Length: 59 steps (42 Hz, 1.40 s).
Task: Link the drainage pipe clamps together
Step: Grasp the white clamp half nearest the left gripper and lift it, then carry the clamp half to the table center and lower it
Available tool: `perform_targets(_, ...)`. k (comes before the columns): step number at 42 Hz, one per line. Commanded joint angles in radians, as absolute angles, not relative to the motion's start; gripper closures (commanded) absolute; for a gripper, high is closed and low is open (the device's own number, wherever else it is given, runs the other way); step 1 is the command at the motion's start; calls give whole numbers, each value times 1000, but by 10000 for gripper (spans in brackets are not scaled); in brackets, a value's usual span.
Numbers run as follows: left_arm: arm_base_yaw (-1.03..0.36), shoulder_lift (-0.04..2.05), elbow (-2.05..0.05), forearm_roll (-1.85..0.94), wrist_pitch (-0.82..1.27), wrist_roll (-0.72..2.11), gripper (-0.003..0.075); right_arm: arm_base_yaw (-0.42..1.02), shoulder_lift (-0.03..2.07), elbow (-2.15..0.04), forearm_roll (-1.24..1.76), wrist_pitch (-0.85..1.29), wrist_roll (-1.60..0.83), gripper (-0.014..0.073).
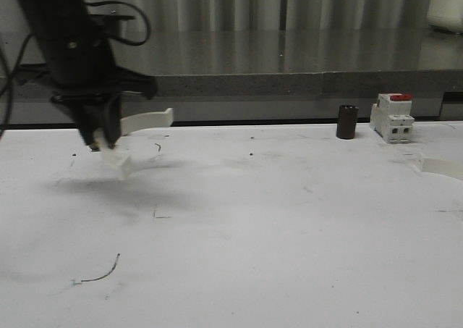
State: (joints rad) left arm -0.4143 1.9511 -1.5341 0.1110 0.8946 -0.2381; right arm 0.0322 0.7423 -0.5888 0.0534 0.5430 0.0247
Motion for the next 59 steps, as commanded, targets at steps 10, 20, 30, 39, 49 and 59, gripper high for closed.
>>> perform_targets(10,-615,2043,-1822,152,987,-496,668,28,742,-621,49,481,14,124)
perform_targets(20,-685,2143,-1917,148,1007,-645,668,28,742,-621,49,481,14,124)
perform_targets(30,-696,2183,-1922,138,1020,-696,668,28,742,-621,49,481,14,124)
perform_targets(39,-693,2202,-1922,92,1026,-714,667,28,742,-621,49,481,14,124)
perform_targets(49,-693,2213,-1922,94,1029,-714,666,28,742,-621,49,481,14,124)
perform_targets(59,-693,2213,-1922,90,1029,-714,538,28,742,-621,49,481,14,124)
